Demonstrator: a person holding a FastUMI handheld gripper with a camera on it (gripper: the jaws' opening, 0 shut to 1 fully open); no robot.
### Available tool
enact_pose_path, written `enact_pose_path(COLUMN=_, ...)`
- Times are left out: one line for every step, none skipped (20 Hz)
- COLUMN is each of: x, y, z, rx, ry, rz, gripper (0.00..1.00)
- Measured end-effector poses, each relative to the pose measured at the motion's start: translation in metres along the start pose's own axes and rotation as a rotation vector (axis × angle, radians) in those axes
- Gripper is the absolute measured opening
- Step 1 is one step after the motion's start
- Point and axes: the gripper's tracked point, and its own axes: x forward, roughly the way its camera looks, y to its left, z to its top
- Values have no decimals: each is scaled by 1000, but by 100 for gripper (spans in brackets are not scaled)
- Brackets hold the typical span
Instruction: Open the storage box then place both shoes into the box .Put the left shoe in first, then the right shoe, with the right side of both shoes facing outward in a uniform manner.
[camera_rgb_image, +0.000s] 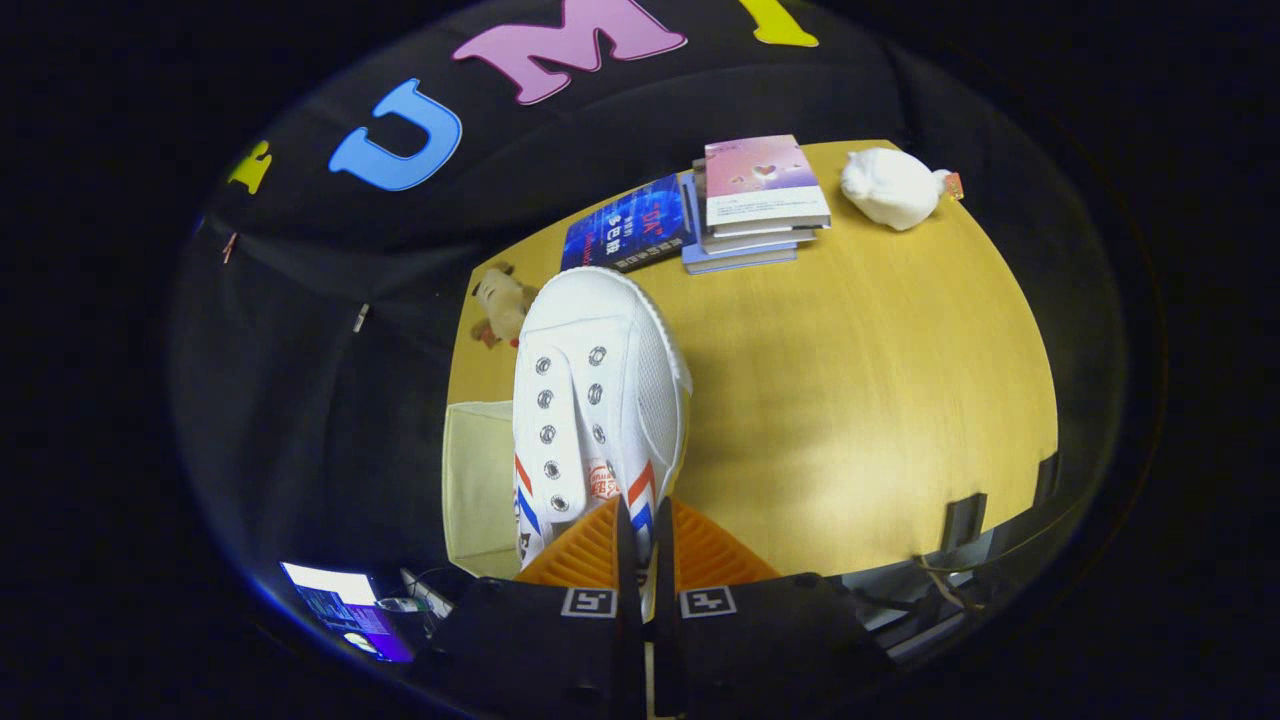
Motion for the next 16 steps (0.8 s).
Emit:
enact_pose_path(x=3, y=17, z=-4, rx=7, ry=12, rz=8, gripper=8)
enact_pose_path(x=7, y=35, z=-9, rx=6, ry=27, rz=15, gripper=8)
enact_pose_path(x=11, y=50, z=-13, rx=-2, ry=37, rz=19, gripper=8)
enact_pose_path(x=17, y=65, z=-20, rx=-15, ry=51, rz=19, gripper=8)
enact_pose_path(x=23, y=77, z=-26, rx=-24, ry=62, rz=18, gripper=8)
enact_pose_path(x=29, y=91, z=-32, rx=-29, ry=74, rz=19, gripper=8)
enact_pose_path(x=36, y=104, z=-40, rx=-26, ry=92, rz=21, gripper=8)
enact_pose_path(x=43, y=115, z=-47, rx=-17, ry=110, rz=22, gripper=8)
enact_pose_path(x=50, y=127, z=-54, rx=-13, ry=130, rz=23, gripper=8)
enact_pose_path(x=57, y=135, z=-61, rx=-15, ry=145, rz=17, gripper=8)
enact_pose_path(x=65, y=142, z=-68, rx=-24, ry=161, rz=8, gripper=8)
enact_pose_path(x=71, y=147, z=-75, rx=-39, ry=177, rz=-3, gripper=8)
enact_pose_path(x=78, y=150, z=-82, rx=-54, ry=192, rz=-15, gripper=8)
enact_pose_path(x=84, y=152, z=-88, rx=-68, ry=207, rz=-28, gripper=8)
enact_pose_path(x=90, y=151, z=-94, rx=-79, ry=217, rz=-45, gripper=8)
enact_pose_path(x=97, y=151, z=-99, rx=-88, ry=223, rz=-64, gripper=8)
